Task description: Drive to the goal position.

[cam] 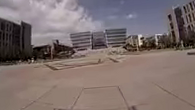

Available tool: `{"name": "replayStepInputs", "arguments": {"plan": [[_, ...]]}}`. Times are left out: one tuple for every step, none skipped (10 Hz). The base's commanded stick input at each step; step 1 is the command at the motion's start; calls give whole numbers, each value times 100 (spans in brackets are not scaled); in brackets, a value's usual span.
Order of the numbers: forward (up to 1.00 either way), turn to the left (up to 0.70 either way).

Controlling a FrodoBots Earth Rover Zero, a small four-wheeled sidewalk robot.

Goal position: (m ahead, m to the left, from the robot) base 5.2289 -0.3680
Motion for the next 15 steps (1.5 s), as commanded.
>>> {"name": "replayStepInputs", "arguments": {"plan": [[100,1],[100,1],[100,1],[100,1],[100,1],[100,1],[100,-1],[100,0],[100,1],[100,1],[100,1],[100,1],[100,1],[100,1],[100,1]]}}
